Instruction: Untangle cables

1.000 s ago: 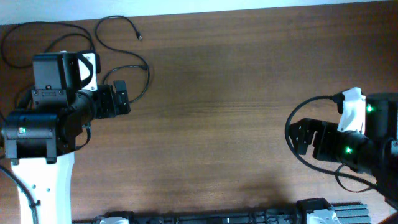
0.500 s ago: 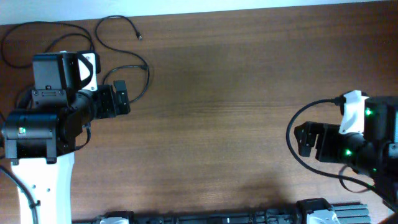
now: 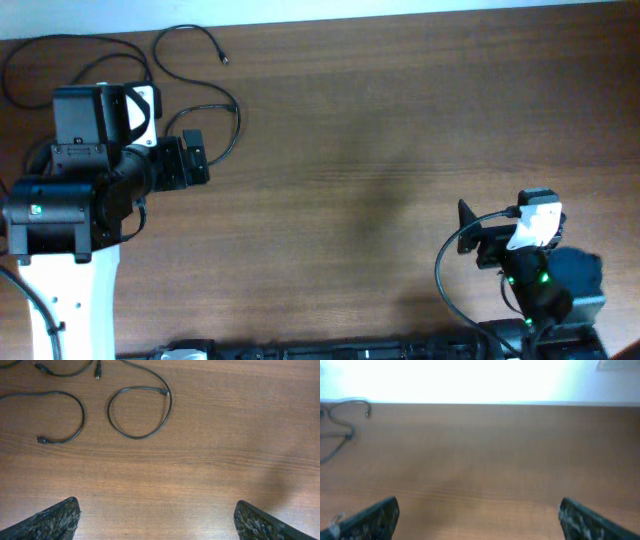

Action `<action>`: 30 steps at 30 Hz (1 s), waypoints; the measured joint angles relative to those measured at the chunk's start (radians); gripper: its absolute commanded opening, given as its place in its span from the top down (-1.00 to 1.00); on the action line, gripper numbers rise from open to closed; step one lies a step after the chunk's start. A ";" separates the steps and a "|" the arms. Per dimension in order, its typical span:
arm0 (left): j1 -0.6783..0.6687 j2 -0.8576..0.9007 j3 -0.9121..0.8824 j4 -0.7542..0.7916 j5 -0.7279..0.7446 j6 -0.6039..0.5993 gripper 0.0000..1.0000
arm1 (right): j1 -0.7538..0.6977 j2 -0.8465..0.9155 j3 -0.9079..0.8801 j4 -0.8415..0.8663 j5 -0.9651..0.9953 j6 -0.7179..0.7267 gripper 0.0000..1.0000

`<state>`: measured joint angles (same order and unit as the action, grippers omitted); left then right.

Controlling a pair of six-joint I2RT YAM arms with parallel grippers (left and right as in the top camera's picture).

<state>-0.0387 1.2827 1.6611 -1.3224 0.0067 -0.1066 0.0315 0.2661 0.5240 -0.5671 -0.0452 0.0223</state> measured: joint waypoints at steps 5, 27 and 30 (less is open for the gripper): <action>0.000 0.000 -0.001 -0.001 0.000 0.000 -0.97 | -0.018 -0.205 -0.209 0.193 0.016 -0.006 -0.98; 0.000 0.000 -0.001 0.000 -0.003 0.000 -0.97 | -0.053 -0.252 -0.508 0.646 0.023 0.015 -0.98; 0.000 0.000 -0.001 -0.001 -0.003 0.000 -0.98 | -0.053 -0.252 -0.512 0.634 0.023 0.028 -0.98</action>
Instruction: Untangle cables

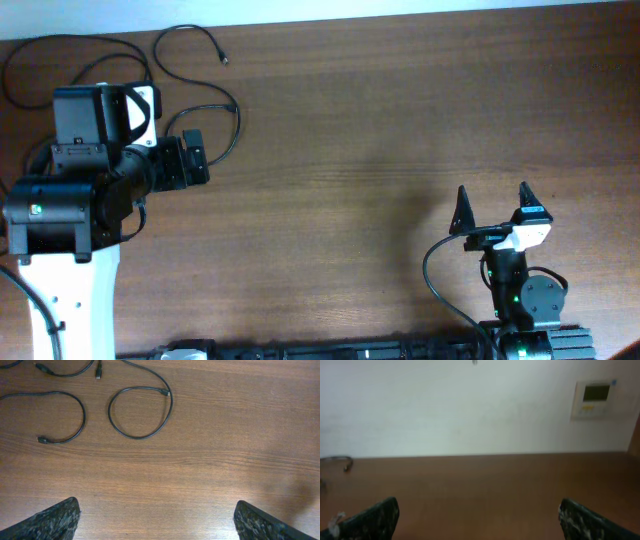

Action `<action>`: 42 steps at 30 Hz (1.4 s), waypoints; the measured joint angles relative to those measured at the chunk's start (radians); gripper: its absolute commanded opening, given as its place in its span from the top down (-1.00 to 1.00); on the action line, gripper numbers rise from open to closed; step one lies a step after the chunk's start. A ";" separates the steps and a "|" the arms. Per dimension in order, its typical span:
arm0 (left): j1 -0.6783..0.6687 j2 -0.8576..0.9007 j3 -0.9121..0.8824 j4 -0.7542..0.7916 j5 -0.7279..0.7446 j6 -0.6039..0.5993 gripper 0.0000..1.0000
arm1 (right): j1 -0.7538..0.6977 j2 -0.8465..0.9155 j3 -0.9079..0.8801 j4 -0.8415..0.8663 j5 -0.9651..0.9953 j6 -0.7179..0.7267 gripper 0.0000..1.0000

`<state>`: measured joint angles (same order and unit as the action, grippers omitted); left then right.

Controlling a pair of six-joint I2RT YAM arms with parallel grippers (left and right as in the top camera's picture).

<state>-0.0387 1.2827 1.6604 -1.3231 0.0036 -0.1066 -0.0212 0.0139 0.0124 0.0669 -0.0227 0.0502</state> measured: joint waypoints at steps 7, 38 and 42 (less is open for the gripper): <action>0.000 0.000 0.000 0.000 0.000 0.000 -0.97 | 0.000 0.000 -0.002 -0.141 0.000 0.003 -0.98; 0.000 0.000 0.000 0.000 0.000 0.000 -0.97 | 0.000 0.000 -0.002 -0.142 0.004 -0.066 -0.98; 0.000 0.000 0.000 0.000 0.000 0.000 -0.97 | 0.000 0.000 -0.002 -0.142 0.004 -0.067 -0.98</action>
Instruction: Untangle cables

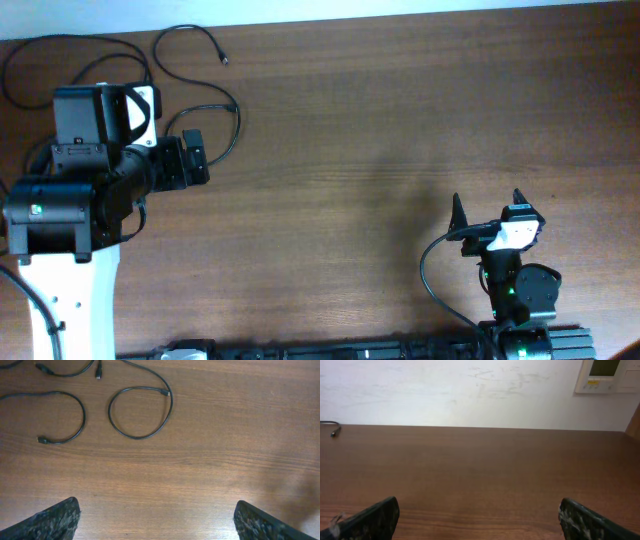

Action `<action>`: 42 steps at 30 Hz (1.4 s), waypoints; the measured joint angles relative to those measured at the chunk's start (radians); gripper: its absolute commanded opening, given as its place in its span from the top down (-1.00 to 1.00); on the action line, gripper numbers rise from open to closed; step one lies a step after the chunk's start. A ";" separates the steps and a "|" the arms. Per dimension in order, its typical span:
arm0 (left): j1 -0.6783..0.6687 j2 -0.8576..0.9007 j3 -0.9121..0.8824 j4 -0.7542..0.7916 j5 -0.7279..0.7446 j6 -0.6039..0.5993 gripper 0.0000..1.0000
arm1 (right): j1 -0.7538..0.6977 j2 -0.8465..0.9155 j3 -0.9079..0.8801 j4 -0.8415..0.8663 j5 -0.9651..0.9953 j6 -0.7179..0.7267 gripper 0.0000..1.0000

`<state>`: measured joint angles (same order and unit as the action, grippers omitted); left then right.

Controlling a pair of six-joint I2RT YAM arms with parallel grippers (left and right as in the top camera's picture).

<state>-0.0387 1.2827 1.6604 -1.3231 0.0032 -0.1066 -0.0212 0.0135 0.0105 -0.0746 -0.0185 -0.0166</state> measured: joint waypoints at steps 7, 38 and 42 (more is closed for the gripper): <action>0.000 0.000 0.000 0.000 0.000 0.000 -0.98 | 0.000 0.000 0.000 0.000 0.000 -0.006 -0.98; 0.000 -0.370 -0.437 0.031 -0.003 0.000 -0.97 | 0.000 -0.001 0.000 0.000 0.003 -0.006 -0.98; 0.000 -0.598 -0.679 0.191 -0.005 0.000 -0.98 | 0.000 -0.002 0.000 0.000 0.003 -0.006 -0.98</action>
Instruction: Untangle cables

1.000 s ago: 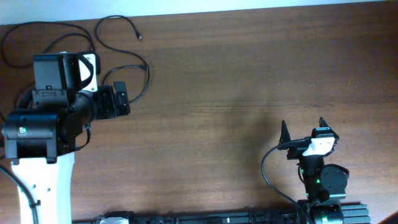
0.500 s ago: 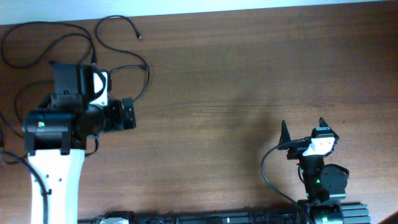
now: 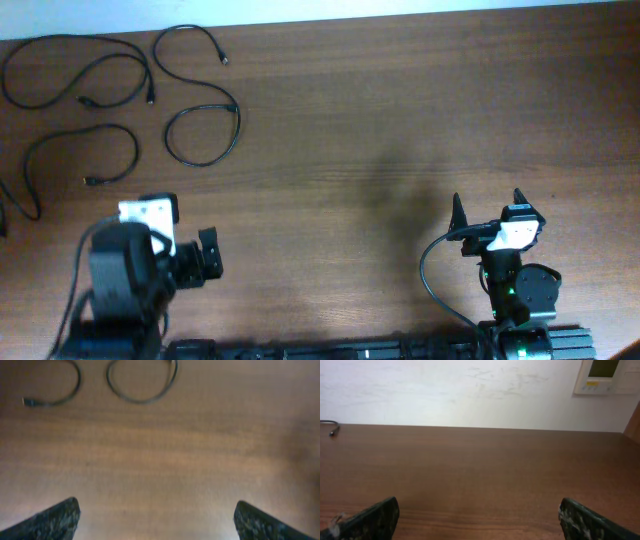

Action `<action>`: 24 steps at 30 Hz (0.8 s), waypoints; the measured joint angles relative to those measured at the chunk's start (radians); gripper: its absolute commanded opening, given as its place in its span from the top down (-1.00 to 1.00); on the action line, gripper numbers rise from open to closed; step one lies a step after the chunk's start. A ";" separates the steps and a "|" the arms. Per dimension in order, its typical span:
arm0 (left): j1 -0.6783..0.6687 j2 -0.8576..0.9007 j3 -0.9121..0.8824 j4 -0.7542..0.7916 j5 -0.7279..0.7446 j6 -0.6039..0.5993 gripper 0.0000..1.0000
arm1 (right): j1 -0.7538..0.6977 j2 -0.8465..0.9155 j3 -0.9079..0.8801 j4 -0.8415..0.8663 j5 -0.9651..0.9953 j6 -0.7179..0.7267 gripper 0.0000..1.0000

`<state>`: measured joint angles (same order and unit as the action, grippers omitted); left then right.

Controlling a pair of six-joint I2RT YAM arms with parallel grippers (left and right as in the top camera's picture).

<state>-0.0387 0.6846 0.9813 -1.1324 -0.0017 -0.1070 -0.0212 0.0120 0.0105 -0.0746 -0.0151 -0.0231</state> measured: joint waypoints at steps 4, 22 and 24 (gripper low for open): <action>0.000 -0.228 -0.179 0.116 -0.006 0.000 -0.97 | 0.000 0.000 0.000 0.000 0.000 0.000 -0.98; 0.000 -0.451 -0.634 0.590 -0.034 0.137 -0.97 | 0.000 0.000 0.000 0.000 0.000 -0.001 -0.98; 0.000 -0.503 -0.681 0.649 -0.032 0.139 -0.98 | 0.000 0.000 0.000 0.000 0.000 -0.001 -0.98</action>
<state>-0.0387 0.1814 0.3000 -0.4831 -0.0338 0.0319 -0.0212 0.0120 0.0105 -0.0746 -0.0151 -0.0238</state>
